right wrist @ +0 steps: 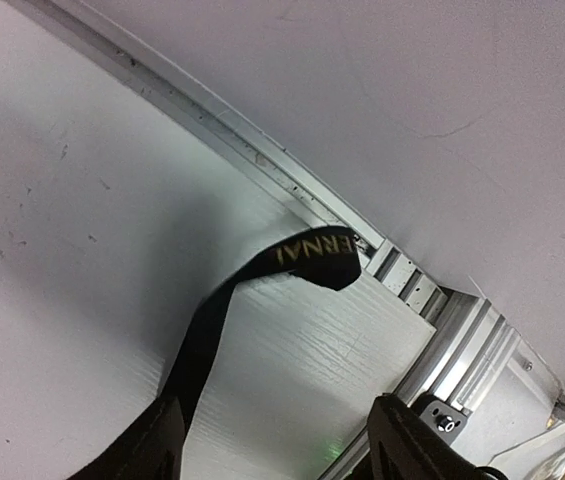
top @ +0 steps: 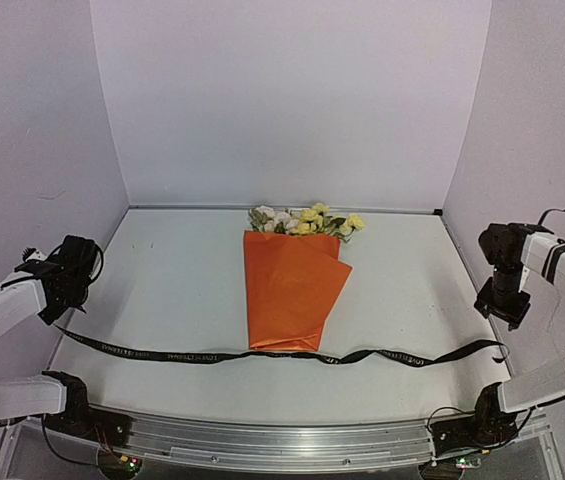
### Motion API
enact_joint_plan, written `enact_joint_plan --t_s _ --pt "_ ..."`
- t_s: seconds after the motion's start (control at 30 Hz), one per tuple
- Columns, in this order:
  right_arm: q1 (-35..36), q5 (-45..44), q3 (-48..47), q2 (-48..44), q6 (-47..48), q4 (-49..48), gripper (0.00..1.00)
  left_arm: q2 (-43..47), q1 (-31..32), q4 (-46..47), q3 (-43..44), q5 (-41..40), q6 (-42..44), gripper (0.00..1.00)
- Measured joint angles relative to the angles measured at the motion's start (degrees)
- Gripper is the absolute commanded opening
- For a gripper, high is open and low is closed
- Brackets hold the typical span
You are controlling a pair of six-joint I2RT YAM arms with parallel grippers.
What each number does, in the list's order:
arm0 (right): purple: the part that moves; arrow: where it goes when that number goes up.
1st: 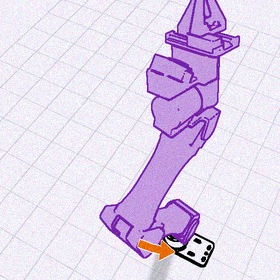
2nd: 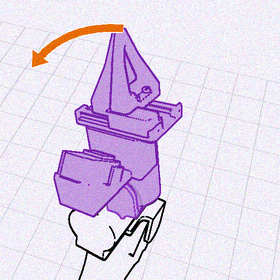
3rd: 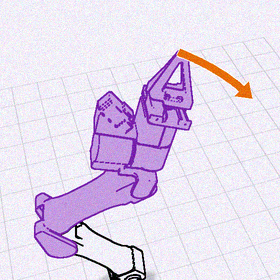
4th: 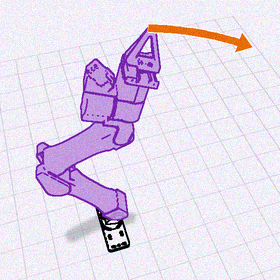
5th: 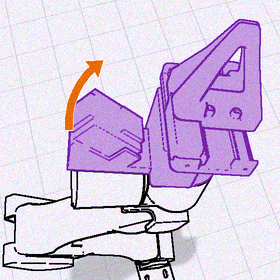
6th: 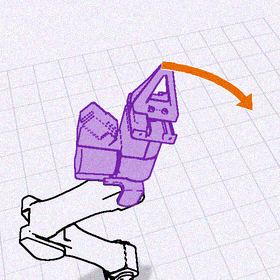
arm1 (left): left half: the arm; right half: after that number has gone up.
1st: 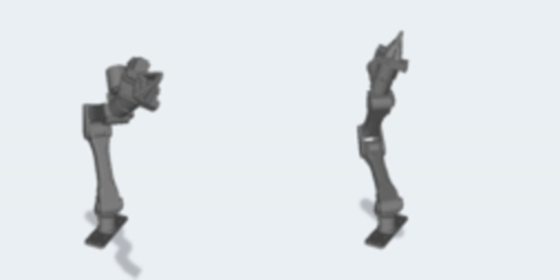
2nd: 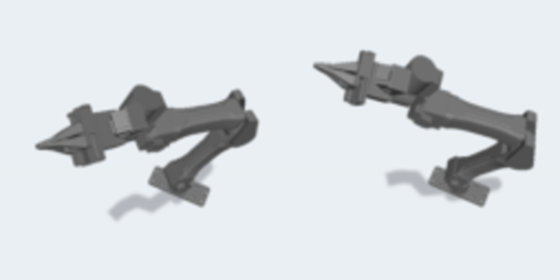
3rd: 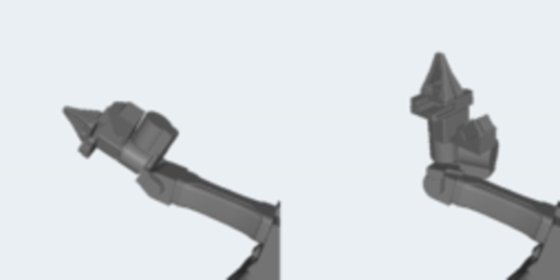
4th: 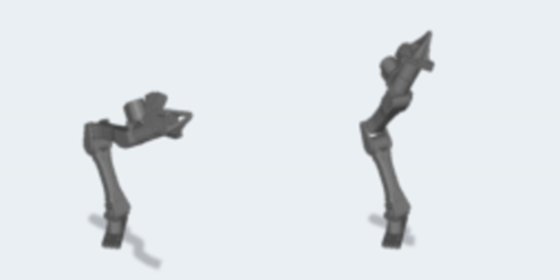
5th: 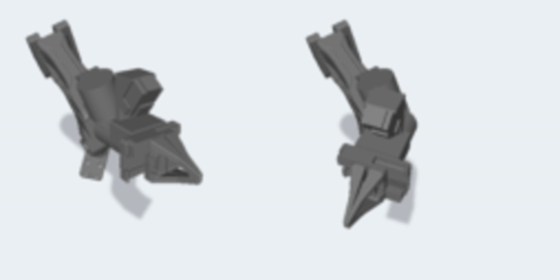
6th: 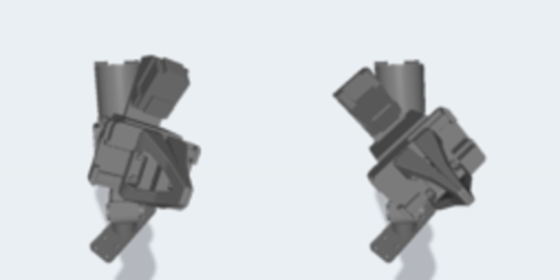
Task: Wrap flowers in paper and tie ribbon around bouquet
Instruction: Straighten the ribbon at the center of the board, then pick up the folded bouquet from the center of the board.
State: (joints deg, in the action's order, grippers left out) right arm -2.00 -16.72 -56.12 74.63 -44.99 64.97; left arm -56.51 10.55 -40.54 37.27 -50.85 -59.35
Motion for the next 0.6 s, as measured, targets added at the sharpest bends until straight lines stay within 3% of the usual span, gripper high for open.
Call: enact_joint_plan --t_s 0.13,0.33,0.6 --pt "0.00 6.08 -1.21 -0.07 2.14 -0.54 0.94 -0.06 -0.10 0.73 2.87 4.05 4.24 1.00" --pt "2.68 15.42 -3.06 -0.05 4.54 -1.74 0.97 0.07 -0.11 3.88 5.94 11.87 10.10 1.00" --pt "17.59 24.59 -4.21 4.93 6.00 -8.08 0.98 -2.88 0.95 13.19 6.87 34.13 16.58 1.00"
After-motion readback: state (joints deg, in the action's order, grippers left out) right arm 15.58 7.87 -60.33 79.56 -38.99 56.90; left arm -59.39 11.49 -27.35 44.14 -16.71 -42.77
